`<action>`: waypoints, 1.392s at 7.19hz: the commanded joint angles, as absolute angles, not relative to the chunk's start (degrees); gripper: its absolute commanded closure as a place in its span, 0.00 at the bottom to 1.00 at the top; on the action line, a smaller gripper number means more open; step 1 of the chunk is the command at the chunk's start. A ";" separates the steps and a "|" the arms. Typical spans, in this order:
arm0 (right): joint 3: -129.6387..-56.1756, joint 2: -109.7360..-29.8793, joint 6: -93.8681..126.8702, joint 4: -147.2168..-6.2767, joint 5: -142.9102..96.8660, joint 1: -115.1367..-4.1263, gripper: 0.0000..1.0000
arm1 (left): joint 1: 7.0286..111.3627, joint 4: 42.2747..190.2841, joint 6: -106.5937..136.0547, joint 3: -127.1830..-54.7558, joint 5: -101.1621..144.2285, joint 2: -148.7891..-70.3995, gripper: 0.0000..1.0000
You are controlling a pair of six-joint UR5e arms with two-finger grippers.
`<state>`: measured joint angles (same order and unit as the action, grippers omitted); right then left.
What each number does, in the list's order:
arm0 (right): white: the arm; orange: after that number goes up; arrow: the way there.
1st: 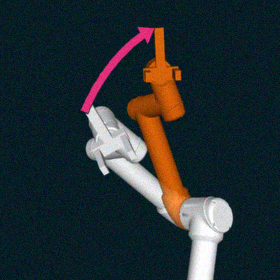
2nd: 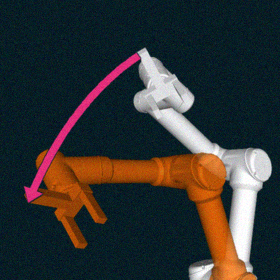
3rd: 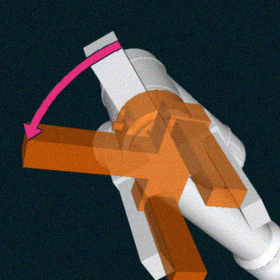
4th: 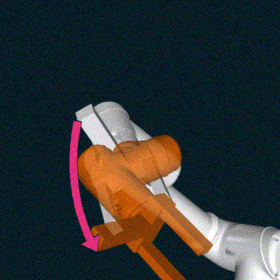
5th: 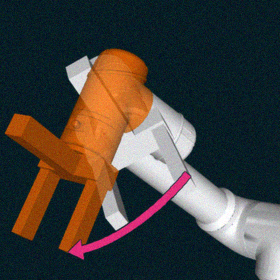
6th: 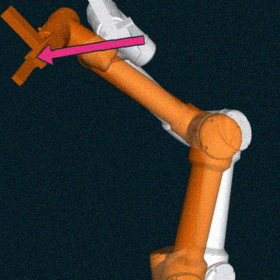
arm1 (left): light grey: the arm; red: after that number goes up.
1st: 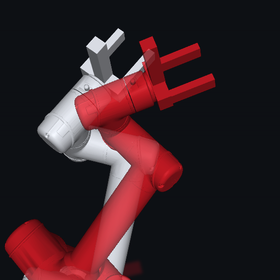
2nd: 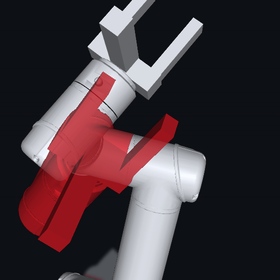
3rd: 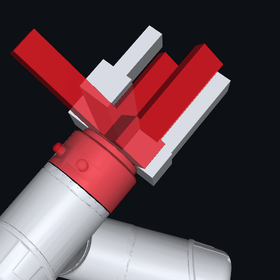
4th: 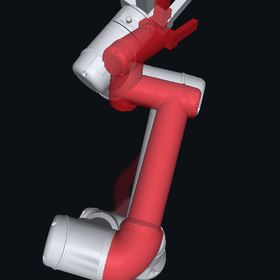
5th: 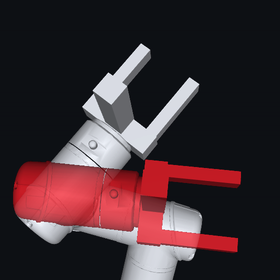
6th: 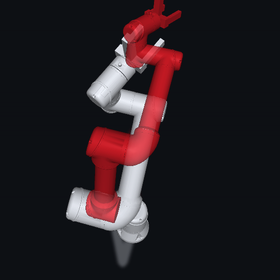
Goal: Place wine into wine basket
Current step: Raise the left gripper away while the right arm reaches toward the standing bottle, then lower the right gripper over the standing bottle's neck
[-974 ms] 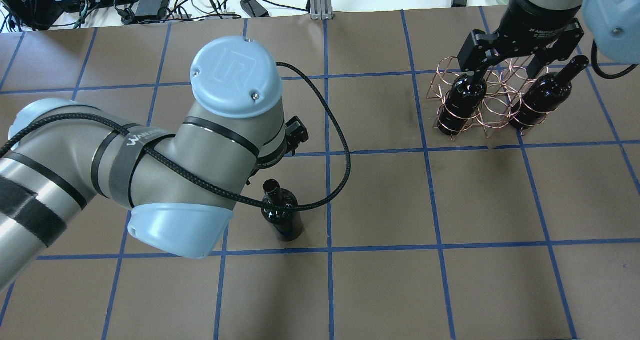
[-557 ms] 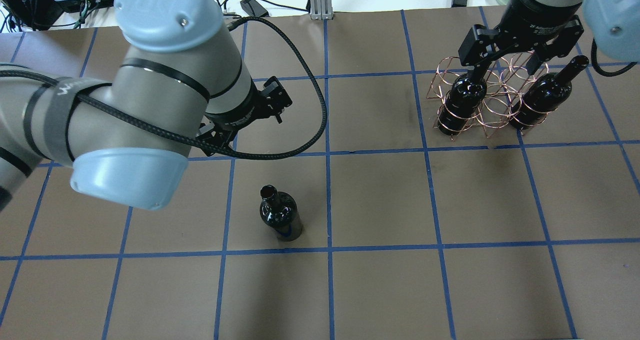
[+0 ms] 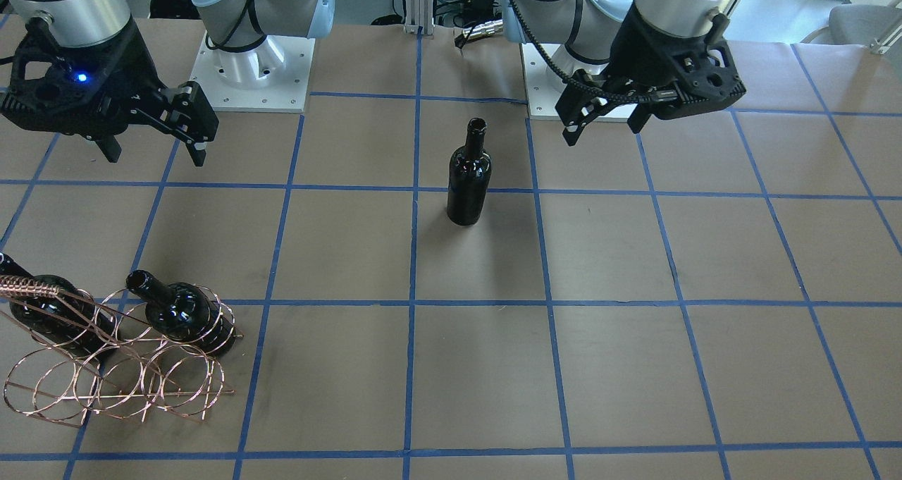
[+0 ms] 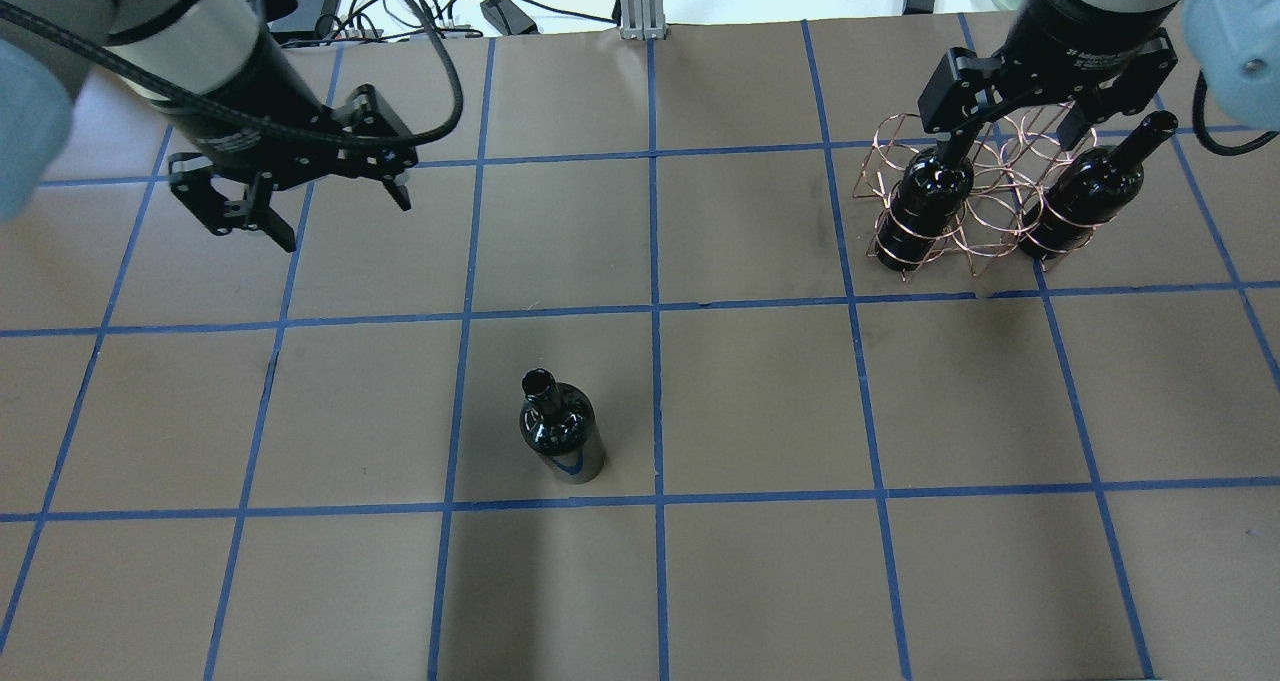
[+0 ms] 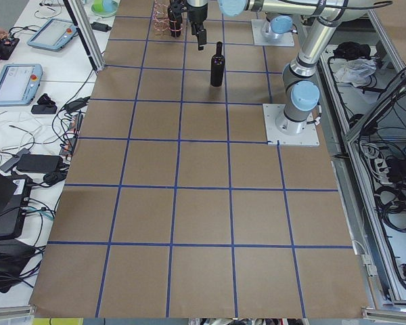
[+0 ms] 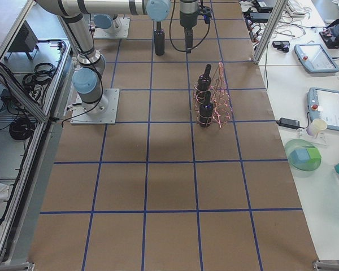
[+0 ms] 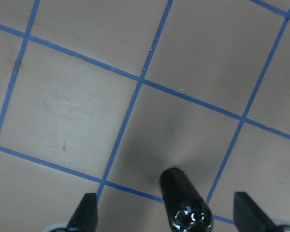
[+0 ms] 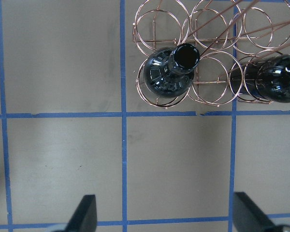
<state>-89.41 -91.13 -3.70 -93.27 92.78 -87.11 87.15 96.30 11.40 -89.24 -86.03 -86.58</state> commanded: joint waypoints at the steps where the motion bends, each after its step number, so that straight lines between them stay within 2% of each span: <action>1: -89.39 -90.62 1.45 -93.42 92.02 -94.08 0.00 | 82.28 102.29 -3.81 -87.63 -85.87 -86.40 0.00; 5: -88.68 -87.54 21.13 -97.02 90.02 -110.97 0.00 | 81.65 102.66 -5.01 -88.68 -85.96 -86.13 0.00; 7: -88.68 -86.32 28.98 -98.00 86.40 -117.39 0.00 | 76.50 102.22 -14.29 -88.77 -86.05 -86.22 0.00; 10: -88.59 -79.29 38.39 -105.19 87.28 -125.32 0.00 | 75.85 102.04 -14.50 -88.77 -94.45 -85.87 0.00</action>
<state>-88.63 -81.79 34.87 -102.34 87.20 -122.50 76.08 102.29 -14.21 -88.77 -90.47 -85.91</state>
